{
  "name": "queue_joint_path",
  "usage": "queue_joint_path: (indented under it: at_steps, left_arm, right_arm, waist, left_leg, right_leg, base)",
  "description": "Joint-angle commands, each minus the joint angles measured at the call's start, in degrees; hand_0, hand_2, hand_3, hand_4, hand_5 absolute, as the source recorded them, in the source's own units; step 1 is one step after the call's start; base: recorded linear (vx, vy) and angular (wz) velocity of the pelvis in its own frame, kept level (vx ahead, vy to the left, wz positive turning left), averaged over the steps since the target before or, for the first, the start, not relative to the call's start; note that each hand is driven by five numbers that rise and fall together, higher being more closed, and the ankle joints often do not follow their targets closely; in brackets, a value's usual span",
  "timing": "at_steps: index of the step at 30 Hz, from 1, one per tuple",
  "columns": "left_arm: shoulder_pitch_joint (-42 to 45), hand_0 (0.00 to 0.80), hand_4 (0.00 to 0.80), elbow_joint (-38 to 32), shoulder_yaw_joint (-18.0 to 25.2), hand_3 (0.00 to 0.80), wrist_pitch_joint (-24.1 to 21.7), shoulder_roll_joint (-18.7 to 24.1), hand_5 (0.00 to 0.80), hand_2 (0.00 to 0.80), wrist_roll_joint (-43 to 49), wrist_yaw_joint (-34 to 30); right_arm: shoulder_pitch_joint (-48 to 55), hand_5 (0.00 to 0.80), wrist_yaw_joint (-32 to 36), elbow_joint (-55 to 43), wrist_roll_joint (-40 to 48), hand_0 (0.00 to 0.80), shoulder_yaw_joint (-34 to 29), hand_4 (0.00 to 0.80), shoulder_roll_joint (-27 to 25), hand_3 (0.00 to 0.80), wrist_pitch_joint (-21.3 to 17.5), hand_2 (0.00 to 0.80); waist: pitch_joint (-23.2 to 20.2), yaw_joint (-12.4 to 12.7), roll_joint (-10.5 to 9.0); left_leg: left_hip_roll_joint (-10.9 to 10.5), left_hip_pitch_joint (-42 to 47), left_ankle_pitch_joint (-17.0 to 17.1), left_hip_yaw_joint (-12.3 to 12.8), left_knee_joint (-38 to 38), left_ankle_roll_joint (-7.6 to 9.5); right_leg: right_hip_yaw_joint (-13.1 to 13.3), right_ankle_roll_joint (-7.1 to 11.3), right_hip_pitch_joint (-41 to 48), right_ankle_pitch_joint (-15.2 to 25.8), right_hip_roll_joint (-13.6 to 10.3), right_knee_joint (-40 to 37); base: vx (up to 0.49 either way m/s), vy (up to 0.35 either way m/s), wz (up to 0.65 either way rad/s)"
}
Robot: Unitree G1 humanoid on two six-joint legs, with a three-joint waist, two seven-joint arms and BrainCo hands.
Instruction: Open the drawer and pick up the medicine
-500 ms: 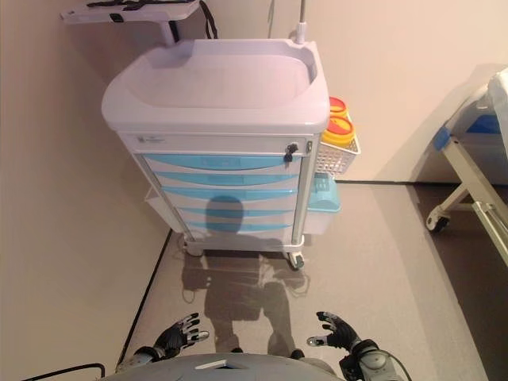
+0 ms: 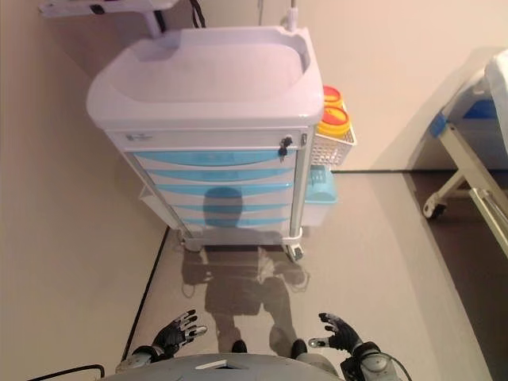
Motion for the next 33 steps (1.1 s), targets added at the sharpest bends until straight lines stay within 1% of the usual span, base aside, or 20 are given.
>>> queue_joint_path:
  at_steps: [1,4,8,11,13,16,18,20,24,27,30,33]
  left_arm:
    - [-5.36,0.0,0.0,-0.64,1.06,0.0,-4.88,-1.02,0.0,0.0,-5.6,1.22]
    - [-6.96,0.0,0.0,-2.14,1.29,0.0,-6.57,-0.77,0.0,0.0,-8.69,2.17]
    - [-9.79,0.0,0.0,-3.41,2.19,0.0,-8.33,0.15,0.0,0.0,-13.21,3.39]
    - [-11.36,0.0,0.0,-5.1,3.86,0.0,-9.79,0.91,0.0,0.0,-16.71,3.7]
    - [-12.29,0.0,0.0,-7.04,4.34,0.0,-11.18,1.32,0.0,0.0,-17.83,4.25]
    - [-14.05,0.0,0.0,-9.12,4.76,0.0,-11.79,1.95,0.0,0.0,-19.76,4.11]
    - [-15.92,0.0,0.0,-11.58,5.09,0.0,-12.06,2.36,0.0,0.0,-22.08,4.22]
    - [-17.77,0.0,0.0,-13.48,5.39,0.0,-11.21,2.7,0.0,0.0,-26.41,2.5]
    - [-23.2,0.0,0.0,-18.41,6.18,0.0,-12.51,4.67,0.0,0.0,-38.5,-2.22]
    - [-26.74,0.0,0.0,-20.62,6.94,0.0,-13.2,6.4,0.0,0.0,-45.19,-6.09]
    - [-31.81,0.0,0.0,-22.75,7.81,0.0,-11.81,9.17,0.0,0.0,-54.15,-12.34]
    - [-37.27,0.0,0.0,-23.77,8.7,0.0,-9.52,11.85,0.0,0.0,-61.26,-15.35]
  right_arm:
    - [-4.86,0.0,-1.3,-1.49,2.74,0.0,0.48,0.0,-0.26,0.0,-1.37,0.0]
    - [-5.86,0.0,-2.21,-2.32,4.39,0.0,0.34,0.0,-0.83,0.0,-1.96,0.0]
    - [-7.77,0.0,-3.75,-3.42,8.22,0.0,-0.19,0.0,-1.51,0.0,-3.1,0.0]
    - [-8.66,0.0,-5.28,-4.7,9.76,0.0,-0.41,0.0,-1.72,0.0,-3.92,0.0]
    - [-8.93,0.0,-5.71,-6.23,10.31,0.0,-0.55,0.0,-1.98,0.0,-3.92,0.0]
    - [-9.3,0.0,-7.01,-7.65,9.47,0.0,-0.2,0.0,-2.38,0.0,-4.19,0.0]
    - [-9.68,0.0,-7.61,-9.11,9.7,0.0,0.45,0.0,-2.48,0.0,-3.3,0.0]
    - [-10.19,0.0,-7.93,-10.38,9.61,0.0,0.97,0.0,-2.56,0.0,-2.32,0.0]
    - [-11.07,0.0,-8.04,-12.01,10.26,0.0,2.59,0.0,-2.65,0.0,-1.38,0.0]
    - [-11.29,0.0,-8.42,-13.17,10.31,0.0,3.65,0.0,-2.91,0.0,-1.06,0.0]
    - [-11.37,0.0,-8.36,-15.04,11.67,0.0,5.11,0.0,-3.39,0.0,-0.7,0.0]
    - [-10.98,0.0,-8.47,-16.5,13.31,0.0,6.49,0.0,-3.55,0.0,-0.54,0.0]
  waist:
    - [5.58,-0.76,-0.91]
    - [7.79,-1.21,-0.85]
    - [10.65,-1.68,-1.26]
    - [12.66,-2.14,-1.92]
    - [13.97,-2.41,-2.48]
    - [15.34,-2.69,-3.17]
    - [16.41,-2.95,-3.78]
    - [17.18,-3.26,-4.36]
    - [19.12,-4.14,-5.57]
    - [19.89,-4.71,-6.15]
    - [20.7,-5.23,-7.37]
    - [21.02,-5.83,-8.74]
  left_leg:
    - [-4.24,-0.41,-7.44,1.65,4.15,2.29]
    - [-4.08,-2.75,-7.08,2.32,4.65,2.39]
    - [-3.69,-6.92,-6.8,3.71,6.68,2.57]
    - [-3.56,-10.09,-7.03,4.79,9.34,2.75]
    - [-3.64,-12.75,-7.35,5.4,11.77,2.87]
    - [-3.63,-15.99,-8.02,5.98,14.83,3.11]
    - [-3.43,-19.11,-8.54,6.34,17.5,3.41]
    - [-3.09,-21.44,-8.75,6.65,19.0,3.63]
    - [-2.74,-25.43,-8.83,6.26,20.6,3.96]
    - [-2.71,-27.33,-8.69,6.03,21.2,3.98]
    - [-2.64,-29.81,-9.11,5.62,22.84,3.96]
    - [-2.36,-32.24,-10.46,5.37,26.04,3.91]
  right_leg:
    - [-1.68,2.35,-1.86,-4.31,-1.46,6.41]
    - [-0.95,2.32,-4.58,-3.77,-1.45,6.83]
    - [0.39,2.08,-8.9,-3.35,-1.05,8.37]
    - [1.41,1.95,-12.02,-2.98,-0.84,9.88]
    - [2.11,1.92,-14.36,-2.42,-0.96,10.62]
    - [3.21,1.97,-17.38,-1.92,-0.9,11.79]
    - [4.44,2.13,-20.39,-1.32,-0.7,12.98]
    - [5.41,2.2,-22.69,-1.05,-0.31,14.05]
    - [7.36,2.12,-26.68,-0.6,1.28,15.94]
    - [8.19,1.96,-28.46,-0.26,2.07,16.52]
    - [8.67,1.79,-30.21,0.14,2.73,16.94]
    - [9.01,1.61,-31.63,0.1,3.0,17.93]
  base:
    - [-0.048,0.062,-0.02]
    - [-0.093,0.056,-0.06]
    - [-0.088,0.04,-0.13]
    - [-0.024,0.049,-0.21]
    - [-0.04,0.056,-0.24]
    - [-0.036,0.052,-0.29]
    - [-0.037,0.044,-0.29]
    - [-0.036,0.025,-0.3]
    - [-0.025,0.026,-0.19]
    - [-0.011,0.029,-0.17]
    - [-0.002,-0.014,-0.17]
    - [0.02,-0.039,-0.15]
